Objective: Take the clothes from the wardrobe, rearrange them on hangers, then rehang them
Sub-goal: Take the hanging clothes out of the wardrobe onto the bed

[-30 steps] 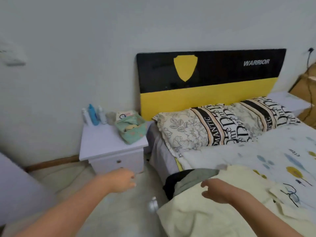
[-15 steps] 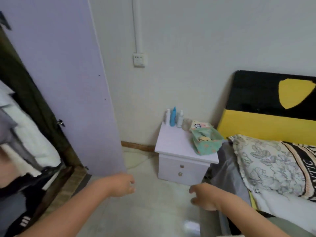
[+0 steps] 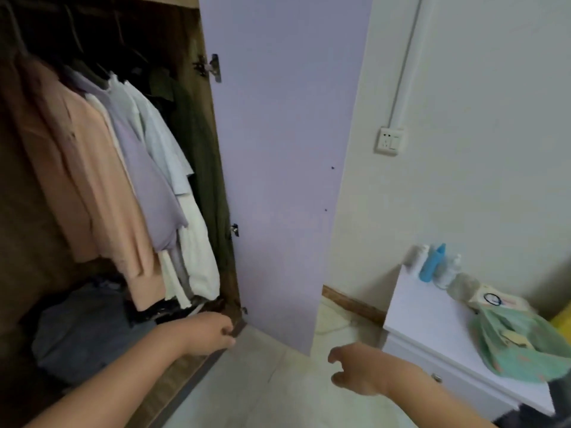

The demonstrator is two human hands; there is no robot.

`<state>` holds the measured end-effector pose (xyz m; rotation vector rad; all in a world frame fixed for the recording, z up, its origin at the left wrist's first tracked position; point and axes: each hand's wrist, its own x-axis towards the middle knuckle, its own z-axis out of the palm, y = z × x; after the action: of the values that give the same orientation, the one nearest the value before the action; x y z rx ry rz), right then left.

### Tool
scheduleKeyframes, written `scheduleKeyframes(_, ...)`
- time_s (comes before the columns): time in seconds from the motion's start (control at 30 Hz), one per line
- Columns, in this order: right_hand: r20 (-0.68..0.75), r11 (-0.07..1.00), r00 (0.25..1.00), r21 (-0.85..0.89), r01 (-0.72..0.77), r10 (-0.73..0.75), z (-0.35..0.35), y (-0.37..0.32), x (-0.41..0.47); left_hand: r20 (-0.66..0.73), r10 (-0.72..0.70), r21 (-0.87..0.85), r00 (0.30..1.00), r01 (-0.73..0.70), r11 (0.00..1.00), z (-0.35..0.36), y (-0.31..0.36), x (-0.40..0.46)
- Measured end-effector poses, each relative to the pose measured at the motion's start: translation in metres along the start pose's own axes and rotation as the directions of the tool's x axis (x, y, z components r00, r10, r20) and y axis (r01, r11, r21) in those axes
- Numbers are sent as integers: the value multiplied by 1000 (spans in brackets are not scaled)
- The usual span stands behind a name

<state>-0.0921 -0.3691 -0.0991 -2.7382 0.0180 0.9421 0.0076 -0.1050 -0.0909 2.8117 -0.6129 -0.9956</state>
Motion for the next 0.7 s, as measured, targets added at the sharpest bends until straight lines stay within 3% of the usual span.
scheduleKeyframes(0.23, 71, 971, 983, -160, 176, -167, -65, -53, 82, -37, -144, -209, 989, 133, 969, -28, -74, 2)
scheduleKeyframes(0.43, 78, 928, 954, -218, 301, -291, -140, -94, 154, -137, -321, -360, 937, 255, 898, -69, -120, 10)
scheduleKeyframes(0.57, 43, 877, 911, -253, 408, -411, -182, -133, 191, -256, -417, -518, 872, 240, 821, -89, -143, 10)
scheduleKeyframes(0.7, -30, 814, 836, -248, 525, -548, -211, -182, 213, -298, -466, -568, 833, 238, 788, -106, -170, 5)
